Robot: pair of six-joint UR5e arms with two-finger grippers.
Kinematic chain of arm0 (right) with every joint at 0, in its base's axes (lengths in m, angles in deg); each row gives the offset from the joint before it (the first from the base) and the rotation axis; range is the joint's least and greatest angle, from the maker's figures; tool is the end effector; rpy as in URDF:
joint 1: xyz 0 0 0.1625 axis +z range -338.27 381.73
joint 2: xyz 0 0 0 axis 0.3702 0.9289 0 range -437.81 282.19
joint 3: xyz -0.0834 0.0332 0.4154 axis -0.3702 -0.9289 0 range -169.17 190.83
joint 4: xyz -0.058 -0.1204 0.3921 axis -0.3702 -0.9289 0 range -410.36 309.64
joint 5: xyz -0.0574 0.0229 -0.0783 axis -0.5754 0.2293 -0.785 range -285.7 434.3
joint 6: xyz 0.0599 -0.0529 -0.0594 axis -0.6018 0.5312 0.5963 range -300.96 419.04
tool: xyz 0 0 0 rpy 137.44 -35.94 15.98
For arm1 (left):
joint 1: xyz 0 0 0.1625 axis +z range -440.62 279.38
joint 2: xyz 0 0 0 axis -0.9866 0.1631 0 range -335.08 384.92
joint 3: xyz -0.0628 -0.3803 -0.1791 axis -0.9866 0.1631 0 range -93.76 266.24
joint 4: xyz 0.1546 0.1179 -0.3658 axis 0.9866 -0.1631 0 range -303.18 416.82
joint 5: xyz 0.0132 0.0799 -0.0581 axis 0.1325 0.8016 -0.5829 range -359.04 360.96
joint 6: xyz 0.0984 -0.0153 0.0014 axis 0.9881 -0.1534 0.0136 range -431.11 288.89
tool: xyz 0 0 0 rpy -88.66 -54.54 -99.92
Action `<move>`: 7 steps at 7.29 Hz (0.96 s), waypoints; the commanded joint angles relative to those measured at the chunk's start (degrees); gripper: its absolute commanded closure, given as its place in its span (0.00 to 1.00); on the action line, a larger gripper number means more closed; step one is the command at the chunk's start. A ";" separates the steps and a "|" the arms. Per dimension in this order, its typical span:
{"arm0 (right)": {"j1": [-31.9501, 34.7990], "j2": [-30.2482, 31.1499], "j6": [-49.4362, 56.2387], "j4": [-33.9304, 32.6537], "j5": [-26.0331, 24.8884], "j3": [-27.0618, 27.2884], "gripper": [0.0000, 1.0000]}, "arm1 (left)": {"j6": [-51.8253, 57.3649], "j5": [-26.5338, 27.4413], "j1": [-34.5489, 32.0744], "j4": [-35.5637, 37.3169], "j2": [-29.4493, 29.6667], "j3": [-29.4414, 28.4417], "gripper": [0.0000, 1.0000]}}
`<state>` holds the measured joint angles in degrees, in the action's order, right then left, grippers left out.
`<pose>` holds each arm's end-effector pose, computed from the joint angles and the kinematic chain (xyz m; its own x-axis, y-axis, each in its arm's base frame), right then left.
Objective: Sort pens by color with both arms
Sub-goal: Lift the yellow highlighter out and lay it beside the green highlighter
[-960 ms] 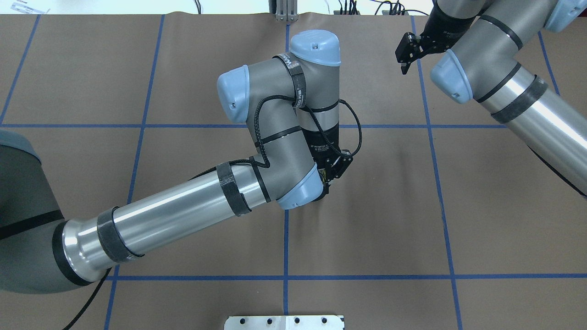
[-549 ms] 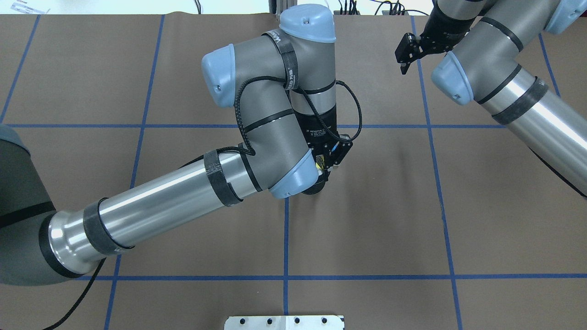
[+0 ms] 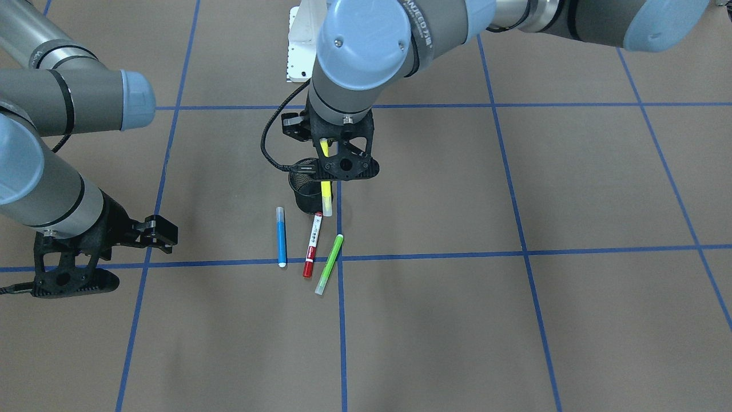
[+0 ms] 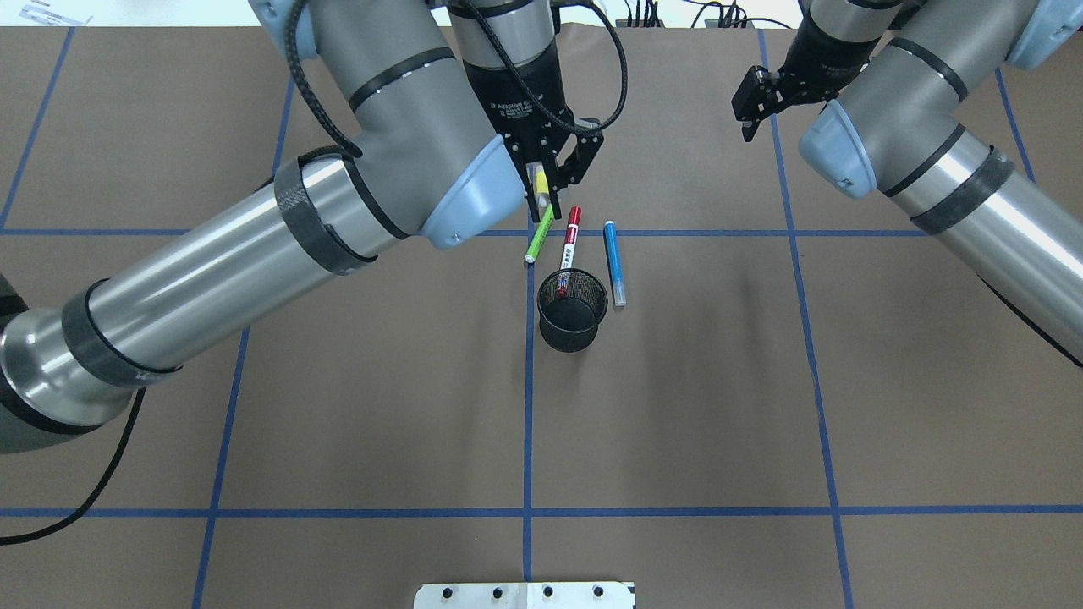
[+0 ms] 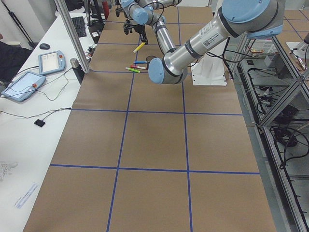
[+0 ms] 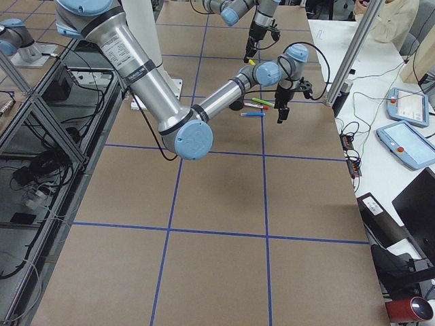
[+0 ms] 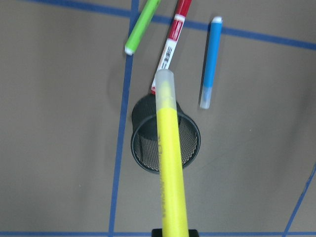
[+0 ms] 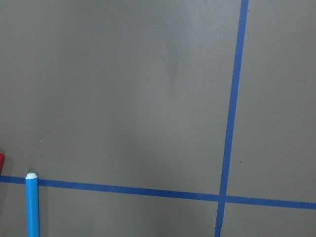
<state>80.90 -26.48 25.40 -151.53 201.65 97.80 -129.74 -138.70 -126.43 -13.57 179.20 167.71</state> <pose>-0.3002 -0.6453 0.2965 0.7194 -0.0858 0.6893 0.0815 0.9959 0.0390 0.4621 -0.5578 0.0160 0.5591 -0.0918 -0.8240 -0.1642 0.9619 -0.2186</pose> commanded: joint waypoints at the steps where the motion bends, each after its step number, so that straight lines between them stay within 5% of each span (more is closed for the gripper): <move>1: -0.02 0.00 0.33 0.00 0.00 0.04 0.02 | 6.83 0.69 -3.04 -0.89 -2.46 -0.43 0.77; 5: 0.16 0.09 0.69 0.00 0.00 -0.13 0.02 | 9.50 7.02 -2.53 -25.45 -7.50 -13.40 0.76; 7: 0.51 0.26 0.60 0.09 0.00 0.04 0.02 | 9.41 12.88 1.32 -28.23 -7.50 -15.38 0.76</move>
<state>81.16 -26.30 26.03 -151.47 201.65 97.74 -120.24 -129.45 -127.38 -39.74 171.70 153.89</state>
